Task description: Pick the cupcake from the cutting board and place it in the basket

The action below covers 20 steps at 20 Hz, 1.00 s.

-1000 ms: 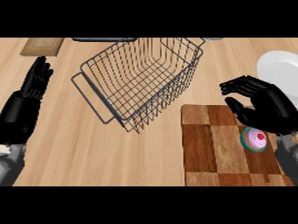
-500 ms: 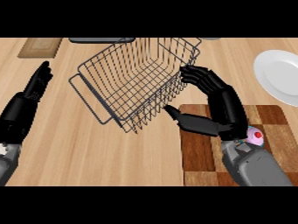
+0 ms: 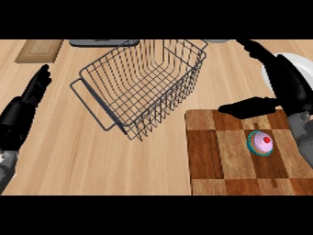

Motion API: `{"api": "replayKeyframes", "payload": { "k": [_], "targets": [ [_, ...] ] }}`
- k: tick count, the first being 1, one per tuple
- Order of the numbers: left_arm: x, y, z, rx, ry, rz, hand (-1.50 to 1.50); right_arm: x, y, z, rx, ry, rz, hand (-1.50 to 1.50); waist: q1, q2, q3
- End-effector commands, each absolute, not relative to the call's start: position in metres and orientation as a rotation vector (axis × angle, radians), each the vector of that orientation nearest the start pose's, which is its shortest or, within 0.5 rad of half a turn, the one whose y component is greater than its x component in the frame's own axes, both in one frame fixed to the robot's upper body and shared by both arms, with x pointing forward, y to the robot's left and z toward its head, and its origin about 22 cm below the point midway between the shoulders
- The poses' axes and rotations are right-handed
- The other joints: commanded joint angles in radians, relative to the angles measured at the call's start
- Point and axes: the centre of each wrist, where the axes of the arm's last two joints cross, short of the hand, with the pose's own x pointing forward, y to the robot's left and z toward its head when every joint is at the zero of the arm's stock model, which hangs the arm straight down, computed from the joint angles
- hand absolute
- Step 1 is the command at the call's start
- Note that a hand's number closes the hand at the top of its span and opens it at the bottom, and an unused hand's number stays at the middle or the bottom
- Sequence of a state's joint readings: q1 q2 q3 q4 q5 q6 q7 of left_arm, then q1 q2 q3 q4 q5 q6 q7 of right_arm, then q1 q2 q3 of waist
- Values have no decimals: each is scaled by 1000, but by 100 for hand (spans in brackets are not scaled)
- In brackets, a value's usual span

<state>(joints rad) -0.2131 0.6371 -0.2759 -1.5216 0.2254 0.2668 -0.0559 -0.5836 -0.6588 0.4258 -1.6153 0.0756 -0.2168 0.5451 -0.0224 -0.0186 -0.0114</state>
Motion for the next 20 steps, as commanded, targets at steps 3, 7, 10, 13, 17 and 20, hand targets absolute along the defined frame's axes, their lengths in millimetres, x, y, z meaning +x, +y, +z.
{"api": "replayKeyframes", "payload": {
  "k": [3,7,10,13,17,20],
  "targets": [
    [286,298,80,311,-1714,-384,0,314,-227,222,-716,-1162,1128,-150,17,5,1],
    [286,298,78,322,-1707,-369,0,315,-233,258,-631,-979,1260,-150,25,12,6],
    [290,289,74,298,-1719,-363,0,318,-231,287,-606,-907,1306,-150,26,16,8],
    [280,282,64,264,-1723,-393,0,325,-233,281,-579,-833,1302,-150,32,17,10],
    [289,306,78,293,-1712,-394,0,326,-263,284,-557,-784,1302,-150,24,18,10],
    [275,313,74,282,-1726,-380,0,320,-261,255,-553,-767,1321,-150,26,16,11]
  ]
}}
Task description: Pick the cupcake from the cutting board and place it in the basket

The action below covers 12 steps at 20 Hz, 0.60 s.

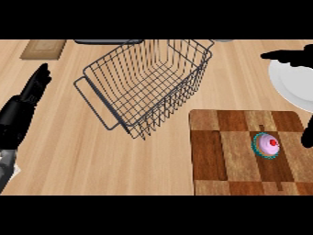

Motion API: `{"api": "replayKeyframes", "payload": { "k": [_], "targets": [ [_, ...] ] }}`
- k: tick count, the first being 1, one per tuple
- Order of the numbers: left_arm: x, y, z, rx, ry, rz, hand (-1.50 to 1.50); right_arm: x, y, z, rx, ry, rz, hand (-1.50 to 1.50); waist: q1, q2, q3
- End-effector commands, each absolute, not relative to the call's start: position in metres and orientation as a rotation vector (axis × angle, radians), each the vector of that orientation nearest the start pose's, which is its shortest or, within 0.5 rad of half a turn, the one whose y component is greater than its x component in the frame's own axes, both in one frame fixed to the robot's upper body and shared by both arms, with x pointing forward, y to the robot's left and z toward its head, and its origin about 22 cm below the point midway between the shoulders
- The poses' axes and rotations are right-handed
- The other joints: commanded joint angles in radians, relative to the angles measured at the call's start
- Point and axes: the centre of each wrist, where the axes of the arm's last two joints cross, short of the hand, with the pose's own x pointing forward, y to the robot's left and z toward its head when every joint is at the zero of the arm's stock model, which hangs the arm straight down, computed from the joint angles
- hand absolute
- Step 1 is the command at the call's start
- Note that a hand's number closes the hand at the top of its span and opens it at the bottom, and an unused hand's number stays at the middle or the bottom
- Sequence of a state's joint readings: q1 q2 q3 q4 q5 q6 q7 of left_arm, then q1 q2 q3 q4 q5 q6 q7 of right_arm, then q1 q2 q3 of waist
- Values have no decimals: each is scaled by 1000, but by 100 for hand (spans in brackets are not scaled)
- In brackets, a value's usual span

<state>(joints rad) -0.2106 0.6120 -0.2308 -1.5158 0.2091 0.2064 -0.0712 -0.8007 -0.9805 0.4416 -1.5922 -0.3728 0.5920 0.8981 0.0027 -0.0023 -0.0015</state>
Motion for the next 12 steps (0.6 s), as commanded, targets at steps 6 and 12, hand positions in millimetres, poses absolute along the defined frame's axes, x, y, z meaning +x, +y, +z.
{"api": "replayKeyframes", "payload": {
  "k": [6,12],
  "targets": [
    [284,294,72,308,-1730,-377,0,321,-262,219,-546,-726,1362,-150,-3,1,2],
    [294,287,61,294,-1721,-375,0,330,-262,203,-553,-608,1402,-150,-4,2,1]
  ]
}}
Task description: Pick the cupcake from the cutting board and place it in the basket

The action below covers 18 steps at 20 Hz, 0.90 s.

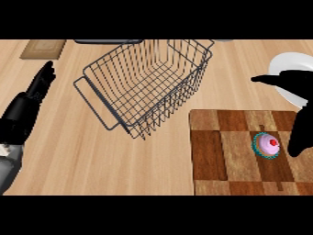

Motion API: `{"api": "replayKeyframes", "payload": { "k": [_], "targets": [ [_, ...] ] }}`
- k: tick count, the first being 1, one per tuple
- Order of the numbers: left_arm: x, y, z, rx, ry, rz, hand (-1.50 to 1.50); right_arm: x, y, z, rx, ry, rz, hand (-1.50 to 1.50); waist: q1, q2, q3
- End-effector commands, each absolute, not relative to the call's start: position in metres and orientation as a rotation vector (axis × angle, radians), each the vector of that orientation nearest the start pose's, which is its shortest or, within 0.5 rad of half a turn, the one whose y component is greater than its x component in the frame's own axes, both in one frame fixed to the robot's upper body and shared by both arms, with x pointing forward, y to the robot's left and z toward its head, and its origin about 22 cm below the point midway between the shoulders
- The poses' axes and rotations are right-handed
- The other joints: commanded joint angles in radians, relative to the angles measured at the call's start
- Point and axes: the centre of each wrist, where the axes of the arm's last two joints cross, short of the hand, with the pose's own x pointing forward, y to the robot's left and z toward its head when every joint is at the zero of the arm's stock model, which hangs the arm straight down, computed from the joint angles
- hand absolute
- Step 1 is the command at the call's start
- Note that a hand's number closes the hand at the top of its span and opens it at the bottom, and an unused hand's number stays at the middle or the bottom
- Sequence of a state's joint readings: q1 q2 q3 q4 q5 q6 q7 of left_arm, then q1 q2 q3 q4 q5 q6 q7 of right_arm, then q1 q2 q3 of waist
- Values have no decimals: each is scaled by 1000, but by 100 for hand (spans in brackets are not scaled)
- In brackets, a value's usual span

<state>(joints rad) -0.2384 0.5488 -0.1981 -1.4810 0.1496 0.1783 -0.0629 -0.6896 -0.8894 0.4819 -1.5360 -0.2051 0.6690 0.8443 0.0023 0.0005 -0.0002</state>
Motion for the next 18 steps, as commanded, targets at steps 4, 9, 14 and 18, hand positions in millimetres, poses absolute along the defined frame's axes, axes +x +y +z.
{"api": "replayKeyframes", "payload": {
  "k": [4,9,14,18],
  "targets": [
    [279,309,72,304,-1715,-377,0,338,-270,184,-534,-612,1381,-150,7,-1,0],
    [300,289,66,293,-1711,-371,0,323,-265,151,-583,-623,1385,-150,-5,0,0],
    [291,297,82,292,-1726,-382,0,322,-280,139,-568,-639,1387,-150,0,0,0],
    [277,304,72,294,-1717,-373,0,304,-283,120,-583,-657,1390,-150,-1,-1,0]
  ]
}}
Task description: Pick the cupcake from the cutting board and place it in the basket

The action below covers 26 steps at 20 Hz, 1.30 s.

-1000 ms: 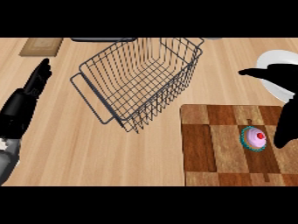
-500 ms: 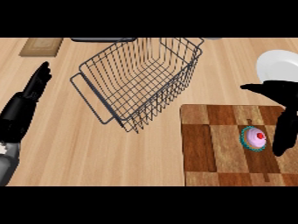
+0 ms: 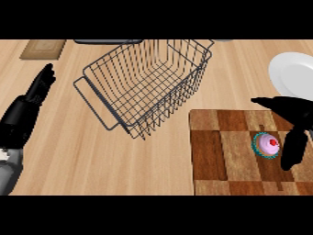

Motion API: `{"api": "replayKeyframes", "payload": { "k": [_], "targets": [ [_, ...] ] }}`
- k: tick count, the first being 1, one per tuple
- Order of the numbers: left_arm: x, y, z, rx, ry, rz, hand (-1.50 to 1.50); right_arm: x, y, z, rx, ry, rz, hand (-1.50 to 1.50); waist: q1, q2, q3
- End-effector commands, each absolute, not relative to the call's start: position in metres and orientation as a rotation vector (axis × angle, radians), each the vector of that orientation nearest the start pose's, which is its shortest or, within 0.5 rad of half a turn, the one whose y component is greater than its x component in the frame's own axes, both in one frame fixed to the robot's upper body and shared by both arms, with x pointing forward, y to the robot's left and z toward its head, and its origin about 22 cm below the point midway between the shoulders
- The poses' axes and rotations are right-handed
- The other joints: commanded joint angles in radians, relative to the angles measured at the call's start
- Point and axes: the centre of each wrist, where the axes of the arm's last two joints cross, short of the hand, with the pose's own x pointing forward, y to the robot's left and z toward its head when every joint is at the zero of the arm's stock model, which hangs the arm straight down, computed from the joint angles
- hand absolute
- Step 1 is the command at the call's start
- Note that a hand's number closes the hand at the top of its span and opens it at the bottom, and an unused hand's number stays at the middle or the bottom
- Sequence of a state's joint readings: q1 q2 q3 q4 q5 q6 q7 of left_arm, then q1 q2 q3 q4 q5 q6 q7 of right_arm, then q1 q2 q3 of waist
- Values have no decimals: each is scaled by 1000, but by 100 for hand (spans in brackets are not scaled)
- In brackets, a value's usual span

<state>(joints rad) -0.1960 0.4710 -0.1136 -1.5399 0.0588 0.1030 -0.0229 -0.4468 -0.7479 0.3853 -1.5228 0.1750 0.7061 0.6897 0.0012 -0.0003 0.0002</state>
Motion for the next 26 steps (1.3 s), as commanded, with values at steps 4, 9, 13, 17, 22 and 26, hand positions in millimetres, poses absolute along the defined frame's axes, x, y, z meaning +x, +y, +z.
{"api": "replayKeyframes", "payload": {
  "k": [4,9,13,17,22,26],
  "targets": [
    [286,278,60,298,-1706,-381,0,304,-268,115,-586,-684,1350,-150,-3,0,0],
    [301,279,86,311,-1722,-379,0,302,-289,103,-569,-676,1353,-150,-3,1,0],
    [286,294,65,284,-1714,-372,0,299,-282,106,-569,-683,1344,-150,-2,0,0],
    [276,298,66,282,-1715,-373,0,295,-278,80,-570,-658,1358,-150,1,0,0],
    [286,290,83,293,-1716,-376,0,305,-287,81,-586,-617,1333,-150,1,0,0],
    [275,289,93,300,-1710,-388,0,311,-292,68,-573,-621,1331,-150,5,0,0]
  ]
}}
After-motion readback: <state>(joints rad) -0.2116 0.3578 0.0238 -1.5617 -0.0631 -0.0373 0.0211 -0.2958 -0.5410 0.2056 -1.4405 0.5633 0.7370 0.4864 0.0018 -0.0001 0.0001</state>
